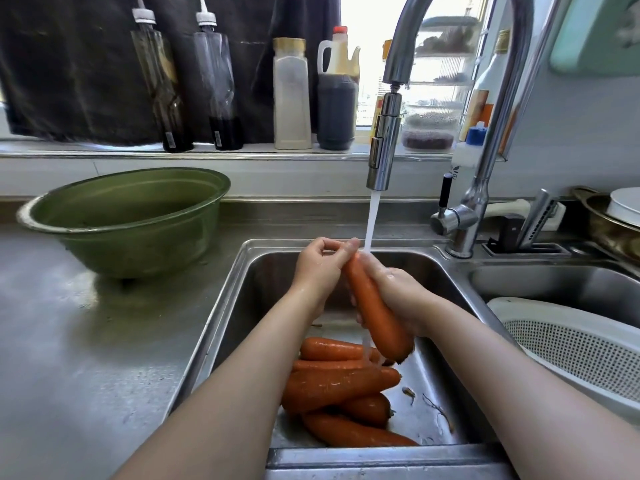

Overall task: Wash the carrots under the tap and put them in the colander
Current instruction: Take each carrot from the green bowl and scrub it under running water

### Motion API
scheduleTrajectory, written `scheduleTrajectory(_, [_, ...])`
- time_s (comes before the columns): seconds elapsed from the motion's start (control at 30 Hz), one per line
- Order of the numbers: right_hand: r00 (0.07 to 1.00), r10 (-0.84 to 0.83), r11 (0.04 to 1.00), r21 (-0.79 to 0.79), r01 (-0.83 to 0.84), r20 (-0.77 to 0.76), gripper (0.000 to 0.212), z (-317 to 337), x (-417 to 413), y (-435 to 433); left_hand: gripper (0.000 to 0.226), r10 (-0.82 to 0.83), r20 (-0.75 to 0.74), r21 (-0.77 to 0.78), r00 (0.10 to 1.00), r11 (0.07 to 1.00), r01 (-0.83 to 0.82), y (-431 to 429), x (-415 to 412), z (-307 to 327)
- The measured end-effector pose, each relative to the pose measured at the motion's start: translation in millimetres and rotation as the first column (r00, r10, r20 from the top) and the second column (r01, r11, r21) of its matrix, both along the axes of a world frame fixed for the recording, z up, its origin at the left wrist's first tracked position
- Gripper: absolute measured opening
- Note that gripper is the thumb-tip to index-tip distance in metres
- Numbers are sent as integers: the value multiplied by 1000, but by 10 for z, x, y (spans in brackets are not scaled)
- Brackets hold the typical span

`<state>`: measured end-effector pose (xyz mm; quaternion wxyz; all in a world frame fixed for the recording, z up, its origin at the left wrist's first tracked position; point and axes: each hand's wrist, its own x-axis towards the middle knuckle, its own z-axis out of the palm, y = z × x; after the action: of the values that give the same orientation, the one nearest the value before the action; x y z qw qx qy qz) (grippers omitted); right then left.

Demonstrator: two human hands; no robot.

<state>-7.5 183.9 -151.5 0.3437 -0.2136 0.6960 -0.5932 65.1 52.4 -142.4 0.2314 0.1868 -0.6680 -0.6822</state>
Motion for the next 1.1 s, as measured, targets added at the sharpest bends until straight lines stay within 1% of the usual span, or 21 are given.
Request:
scheduleTrajectory(0.03, [1000,-18,1000,8,18,9,70,-9,-7,-11,28,-35,8,-3,999,999,35,10,-3,5])
scheduleTrajectory(0.1, [999,-38,999,0,38,35,72,-16,-34,-9,19,-104,9,36,995,994,103,34,3,33])
scheduleTrajectory(0.23, [995,-3,1000,-10,4,100,62,24,-81,89,22,-190,65,115,980,977,182,6,11,53])
scheduleTrajectory(0.3, [994,35,999,24,-37,107,65,44,-75,131,20,-163,82,146,983,978,150,22,18,62])
scheduleTrajectory(0.37, [987,79,996,40,-85,137,68,48,-67,147,20,-97,96,183,991,980,78,60,15,65])
scheduleTrajectory(0.43, [977,145,987,41,-153,157,72,62,-43,156,24,-61,100,202,993,979,39,73,-8,43])
scheduleTrajectory(0.5, [973,188,980,45,-196,131,74,64,-51,173,29,-51,112,206,992,978,27,66,-9,24])
scheduleTrajectory(0.6, [988,141,988,49,-144,57,74,43,-85,179,31,-131,106,224,986,969,105,27,12,6])
scheduleTrajectory(0.7, [998,46,999,-31,-45,38,69,-8,-135,149,26,-261,43,234,964,941,244,34,43,-5])
scheduleTrajectory(0.73, [999,32,998,-51,-30,39,68,-23,-148,136,25,-280,32,231,960,936,265,40,34,-16])
scheduleTrajectory(0.8, [998,20,998,-67,-17,56,68,-37,-157,122,20,-246,33,248,969,941,231,90,33,-5])
scheduleTrajectory(0.87, [997,26,999,-49,-23,70,66,-27,-143,107,14,-141,43,268,989,955,125,147,15,24])
scheduleTrajectory(0.93, [995,67,998,-15,-66,77,66,-4,-112,100,16,-23,65,222,998,975,8,180,-30,33])
scheduleTrajectory(1.0, [987,126,992,11,-128,102,67,10,-78,91,20,56,63,192,996,979,-67,171,-63,10])
scheduleTrajectory(1.07, [985,143,989,18,-145,100,64,3,-73,72,22,64,75,198,995,977,-78,112,-71,-5])
scheduleTrajectory(1.1, [988,122,993,-6,-122,98,61,-11,-93,61,23,39,74,226,997,973,-54,73,-62,1])
